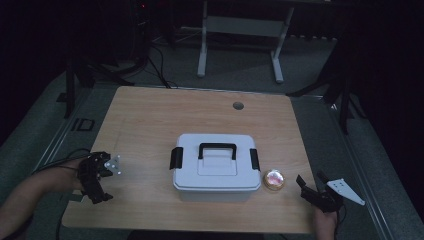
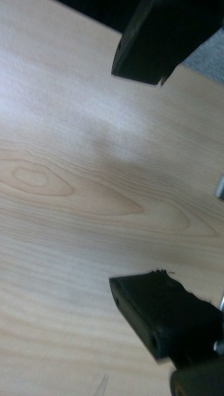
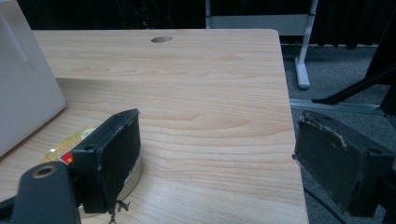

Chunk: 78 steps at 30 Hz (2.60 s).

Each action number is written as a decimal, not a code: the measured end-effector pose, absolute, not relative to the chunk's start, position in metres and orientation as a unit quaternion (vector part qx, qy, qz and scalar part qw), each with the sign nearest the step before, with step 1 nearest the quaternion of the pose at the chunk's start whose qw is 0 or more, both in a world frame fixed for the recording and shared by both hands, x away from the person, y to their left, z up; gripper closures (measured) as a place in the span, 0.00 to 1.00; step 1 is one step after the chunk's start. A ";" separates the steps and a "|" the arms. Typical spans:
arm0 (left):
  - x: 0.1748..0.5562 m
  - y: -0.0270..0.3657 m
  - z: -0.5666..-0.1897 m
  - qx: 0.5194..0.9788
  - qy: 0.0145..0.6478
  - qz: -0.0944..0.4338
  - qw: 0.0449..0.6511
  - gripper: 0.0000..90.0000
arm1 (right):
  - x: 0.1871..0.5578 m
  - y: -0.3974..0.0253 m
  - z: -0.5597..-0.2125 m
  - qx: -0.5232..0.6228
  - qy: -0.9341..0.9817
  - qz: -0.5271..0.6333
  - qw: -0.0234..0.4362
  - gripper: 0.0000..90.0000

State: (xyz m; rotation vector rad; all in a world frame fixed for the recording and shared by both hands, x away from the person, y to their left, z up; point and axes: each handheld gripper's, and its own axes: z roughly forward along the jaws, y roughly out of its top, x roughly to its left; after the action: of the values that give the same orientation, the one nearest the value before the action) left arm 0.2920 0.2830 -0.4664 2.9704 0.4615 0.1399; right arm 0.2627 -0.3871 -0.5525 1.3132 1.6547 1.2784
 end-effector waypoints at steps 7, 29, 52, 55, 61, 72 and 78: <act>0.299 0.285 -0.440 0.984 0.173 0.037 0.035 0.05 | 0.263 -0.387 -0.552 0.501 0.634 0.488 0.329 0.16; 0.318 0.255 -0.379 0.975 0.171 0.028 0.140 0.05 | 0.264 -0.388 -0.552 0.503 0.635 0.490 0.321 0.16; 0.333 0.200 -0.371 0.978 0.173 -0.001 0.115 0.05 | 0.263 -0.385 -0.552 0.502 0.640 0.479 0.331 0.15; 0.335 0.189 -0.368 0.980 0.163 -0.005 0.116 0.06 | 0.265 -0.384 -0.552 0.501 0.646 0.472 0.330 0.15; 0.339 0.168 -0.365 0.982 0.146 -0.003 0.118 0.06 | 0.267 -0.381 -0.552 0.498 0.659 0.460 0.324 0.15; 0.350 0.124 -0.359 0.990 0.101 -0.011 0.100 0.07 | 0.266 -0.381 -0.552 0.497 0.656 0.464 0.328 0.15; 0.355 0.103 -0.361 0.992 0.080 -0.009 0.095 0.07 | 0.265 -0.381 -0.552 0.496 0.656 0.464 0.330 0.15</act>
State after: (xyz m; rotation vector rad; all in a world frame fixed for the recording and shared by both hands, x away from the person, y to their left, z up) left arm 0.3549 0.1034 -0.3606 2.9416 0.2366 -0.0258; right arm 0.2652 -0.3811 -0.5521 1.2974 1.7142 1.2126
